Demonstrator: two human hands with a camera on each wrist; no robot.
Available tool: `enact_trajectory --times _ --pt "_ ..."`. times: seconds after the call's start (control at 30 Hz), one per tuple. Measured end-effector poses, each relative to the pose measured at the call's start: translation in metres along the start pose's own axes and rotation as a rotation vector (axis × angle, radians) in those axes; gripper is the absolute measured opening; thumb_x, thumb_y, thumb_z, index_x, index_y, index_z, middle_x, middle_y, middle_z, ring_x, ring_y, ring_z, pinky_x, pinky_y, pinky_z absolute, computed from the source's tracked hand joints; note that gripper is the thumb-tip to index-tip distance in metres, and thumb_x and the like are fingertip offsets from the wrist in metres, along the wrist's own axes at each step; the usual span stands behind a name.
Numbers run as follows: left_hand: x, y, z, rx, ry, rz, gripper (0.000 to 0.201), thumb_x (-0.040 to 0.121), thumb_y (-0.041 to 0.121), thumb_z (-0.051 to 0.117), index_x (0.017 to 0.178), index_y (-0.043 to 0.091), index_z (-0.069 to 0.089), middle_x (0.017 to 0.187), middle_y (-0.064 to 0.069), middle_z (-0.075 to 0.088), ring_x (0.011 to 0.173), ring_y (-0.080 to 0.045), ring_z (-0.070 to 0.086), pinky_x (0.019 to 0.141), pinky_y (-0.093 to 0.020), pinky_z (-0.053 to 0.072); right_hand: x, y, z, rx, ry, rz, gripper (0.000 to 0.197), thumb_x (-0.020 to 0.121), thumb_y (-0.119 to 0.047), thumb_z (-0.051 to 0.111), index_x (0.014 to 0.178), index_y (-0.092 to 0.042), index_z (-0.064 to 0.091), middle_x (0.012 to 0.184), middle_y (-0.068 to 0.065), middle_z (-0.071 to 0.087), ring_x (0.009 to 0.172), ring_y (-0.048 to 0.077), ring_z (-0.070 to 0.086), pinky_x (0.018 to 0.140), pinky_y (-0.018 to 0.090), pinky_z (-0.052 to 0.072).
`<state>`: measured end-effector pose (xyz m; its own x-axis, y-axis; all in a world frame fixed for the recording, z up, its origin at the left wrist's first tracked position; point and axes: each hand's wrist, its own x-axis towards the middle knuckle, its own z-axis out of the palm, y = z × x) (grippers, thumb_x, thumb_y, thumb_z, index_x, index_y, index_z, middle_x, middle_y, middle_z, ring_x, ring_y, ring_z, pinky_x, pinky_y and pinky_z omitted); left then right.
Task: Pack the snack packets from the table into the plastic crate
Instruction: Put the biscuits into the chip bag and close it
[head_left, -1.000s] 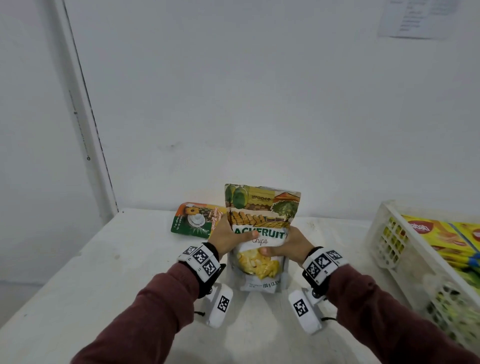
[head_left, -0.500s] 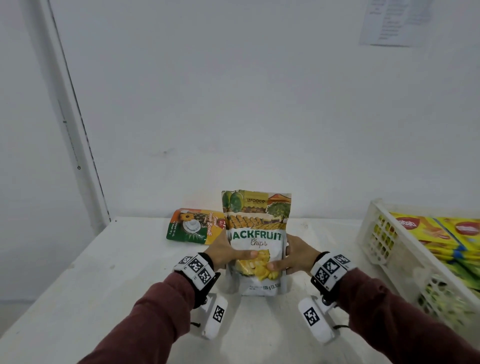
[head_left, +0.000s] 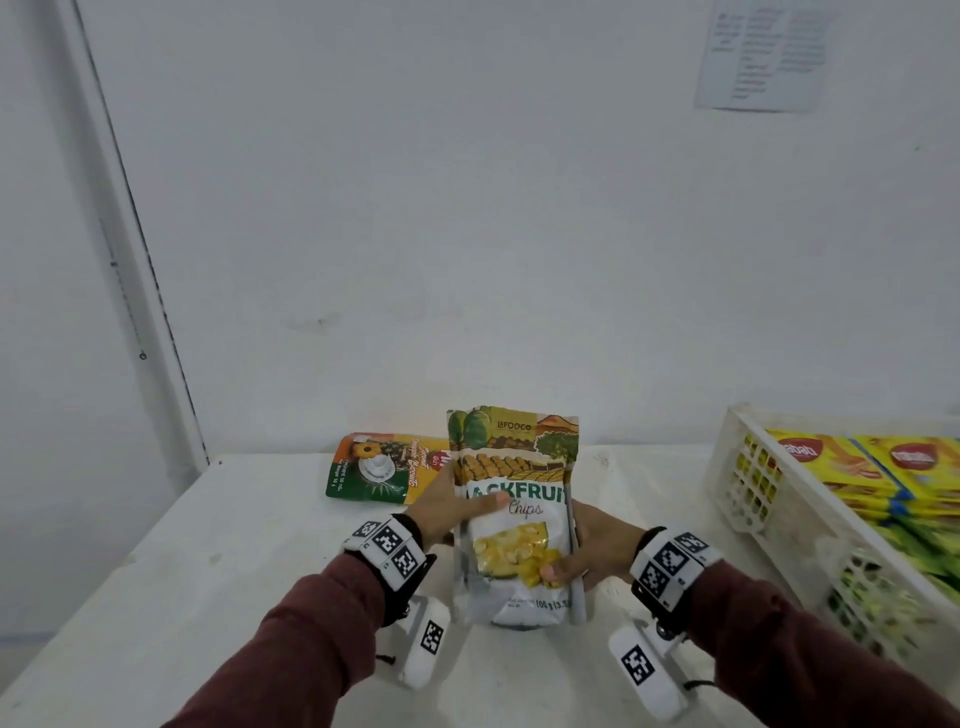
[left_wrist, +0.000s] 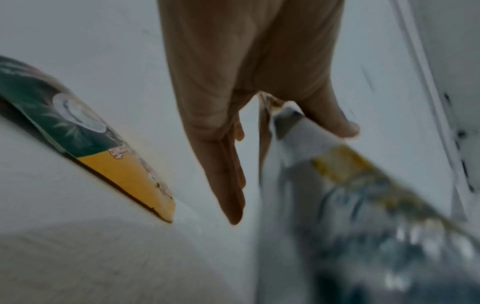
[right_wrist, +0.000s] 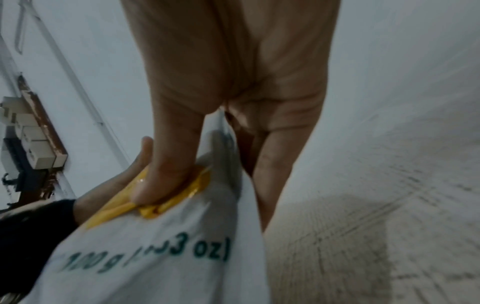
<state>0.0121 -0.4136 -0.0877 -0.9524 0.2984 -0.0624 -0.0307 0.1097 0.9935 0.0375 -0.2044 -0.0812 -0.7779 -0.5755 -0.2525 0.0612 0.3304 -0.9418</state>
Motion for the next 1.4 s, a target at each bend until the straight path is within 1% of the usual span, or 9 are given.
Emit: enact_trajectory --times 0.1,0.23,0.33,0.57,0.7,0.83,0.97,1.13,1.4 --pt "0.004 0.006 -0.002 -0.078 0.055 0.031 0.064 0.06 0.023 0.086 0.111 0.016 0.048 0.115 -0.007 0.061 0.116 -0.029 0.054 0.102 -0.048 0.043 -0.006 -0.005 0.0 0.017 0.015 0.054 0.057 0.079 0.008 0.064 0.125 -0.015 0.04 0.082 -0.018 0.072 0.076 -0.004 0.067 0.058 0.014 0.052" --pt "0.008 0.003 0.004 -0.094 0.14 0.089 0.06 0.054 0.014 0.089 0.103 0.01 0.055 0.106 -0.013 0.066 0.106 -0.031 0.061 0.096 -0.05 0.047 -0.001 -0.014 -0.019 0.091 0.27 0.066 0.101 0.046 -0.033 0.089 0.131 -0.026 0.034 0.124 0.006 0.059 0.108 0.023 0.059 0.069 0.038 0.053" --pt "0.011 -0.002 0.005 -0.075 0.132 0.115 0.078 0.043 0.025 0.091 0.111 0.002 0.058 0.108 -0.014 0.069 0.103 -0.029 0.064 0.094 -0.051 0.049 0.003 -0.027 -0.029 0.149 0.378 -0.001 0.064 0.071 -0.009 0.077 0.127 -0.017 0.045 0.112 0.007 0.065 0.099 0.021 0.062 0.072 0.036 0.049" --pt "0.012 0.002 0.006 -0.214 0.174 0.145 0.071 0.049 0.042 0.088 0.104 0.007 0.06 0.105 -0.014 0.069 0.104 -0.031 0.064 0.096 -0.044 0.049 0.021 -0.022 -0.02 0.032 0.561 -0.2 0.039 0.063 0.003 0.081 0.091 -0.018 0.063 0.102 0.01 0.069 0.103 0.029 0.064 0.093 0.046 0.05" --pt "0.012 0.004 0.003 -0.136 0.334 0.172 0.021 0.071 0.014 0.079 0.086 0.013 0.065 0.099 -0.015 0.071 0.098 -0.032 0.066 0.094 -0.049 0.049 0.021 -0.029 -0.02 0.001 0.522 -0.239 0.051 0.067 -0.003 0.079 0.11 -0.015 0.056 0.116 0.012 0.064 0.103 0.023 0.062 0.085 0.032 0.054" --pt "0.007 0.008 0.011 -0.094 0.389 0.214 0.017 0.071 0.013 0.079 0.079 0.004 0.066 0.088 -0.02 0.07 0.082 -0.032 0.068 0.084 -0.053 0.053 0.016 -0.052 -0.033 -0.082 0.654 -0.264 0.084 0.071 -0.015 0.078 0.14 -0.019 0.029 0.126 0.007 0.047 0.115 0.02 0.048 0.093 0.029 0.043" --pt "0.003 0.012 0.019 -0.1 0.338 0.228 0.01 0.074 0.011 0.076 0.079 0.007 0.068 0.086 -0.014 0.071 0.081 -0.027 0.068 0.083 -0.048 0.054 0.02 -0.072 -0.037 -0.488 0.681 -0.368 0.057 0.077 -0.024 0.074 0.128 -0.023 0.049 0.13 -0.006 0.044 0.124 0.011 0.038 0.109 0.033 0.031" --pt "-0.001 0.02 0.017 -0.192 0.269 0.205 0.028 0.083 0.031 0.063 0.085 0.004 0.065 0.092 -0.021 0.065 0.086 -0.029 0.061 0.087 -0.042 0.049 0.028 -0.087 -0.035 -0.687 0.578 -0.312 0.017 0.083 -0.014 0.066 0.076 -0.028 0.057 0.077 -0.011 0.057 0.085 0.014 0.056 0.087 0.038 0.048" --pt "0.001 0.032 0.008 -0.193 0.467 0.327 0.021 0.093 0.011 0.051 0.082 0.011 0.068 0.08 -0.009 0.07 0.076 -0.023 0.064 0.082 -0.039 0.052 0.028 -0.106 -0.019 -0.712 0.473 -0.27 0.027 0.088 -0.017 0.059 0.115 -0.015 0.058 0.096 -0.004 0.054 0.085 0.008 0.052 0.081 0.023 0.039"
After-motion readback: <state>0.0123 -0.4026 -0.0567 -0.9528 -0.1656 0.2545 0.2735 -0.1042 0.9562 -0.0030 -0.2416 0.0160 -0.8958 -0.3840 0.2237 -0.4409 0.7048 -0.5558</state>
